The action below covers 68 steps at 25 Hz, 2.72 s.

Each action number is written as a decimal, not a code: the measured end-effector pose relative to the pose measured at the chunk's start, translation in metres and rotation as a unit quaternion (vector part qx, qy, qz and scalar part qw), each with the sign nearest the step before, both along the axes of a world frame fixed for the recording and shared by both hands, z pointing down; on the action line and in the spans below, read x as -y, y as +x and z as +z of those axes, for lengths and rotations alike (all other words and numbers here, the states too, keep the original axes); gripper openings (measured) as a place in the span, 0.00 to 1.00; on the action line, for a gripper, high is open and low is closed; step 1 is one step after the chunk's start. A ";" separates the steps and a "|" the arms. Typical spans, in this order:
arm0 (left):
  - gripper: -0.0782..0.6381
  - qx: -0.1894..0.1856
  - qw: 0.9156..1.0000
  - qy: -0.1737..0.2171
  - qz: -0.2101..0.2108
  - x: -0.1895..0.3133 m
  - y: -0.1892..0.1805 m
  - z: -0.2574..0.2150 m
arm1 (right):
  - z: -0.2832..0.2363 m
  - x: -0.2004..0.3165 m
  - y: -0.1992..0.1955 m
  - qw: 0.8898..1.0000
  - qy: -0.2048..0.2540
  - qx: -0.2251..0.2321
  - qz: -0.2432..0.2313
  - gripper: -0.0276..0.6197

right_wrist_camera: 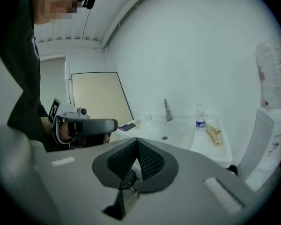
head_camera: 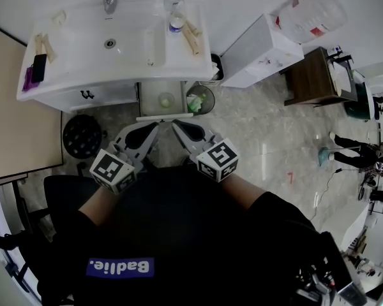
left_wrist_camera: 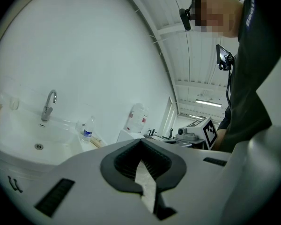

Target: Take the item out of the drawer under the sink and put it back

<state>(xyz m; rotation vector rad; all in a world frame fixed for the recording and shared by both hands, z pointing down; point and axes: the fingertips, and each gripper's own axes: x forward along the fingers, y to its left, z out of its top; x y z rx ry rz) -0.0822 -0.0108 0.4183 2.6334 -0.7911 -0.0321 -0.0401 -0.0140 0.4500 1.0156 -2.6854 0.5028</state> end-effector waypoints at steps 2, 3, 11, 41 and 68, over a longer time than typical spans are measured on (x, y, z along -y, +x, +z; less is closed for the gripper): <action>0.10 0.004 1.000 -0.003 0.002 0.003 0.003 0.002 | 0.004 0.004 0.004 1.000 -0.006 0.003 0.004 0.04; 0.10 0.006 1.000 -0.003 0.001 0.006 0.004 0.004 | 0.006 0.006 0.006 1.000 -0.010 0.005 0.005 0.04; 0.10 0.022 1.000 -0.006 -0.019 0.024 0.022 0.010 | 0.036 0.033 0.023 0.999 -0.045 0.018 -0.009 0.05; 0.10 0.031 0.994 -0.033 -0.104 0.065 0.042 0.031 | 0.256 0.119 0.080 0.960 -0.271 -0.067 -0.010 0.24; 0.10 0.047 0.989 -0.049 -0.135 0.079 0.005 0.051 | 0.411 0.175 0.071 0.906 -0.330 -0.264 -0.027 0.27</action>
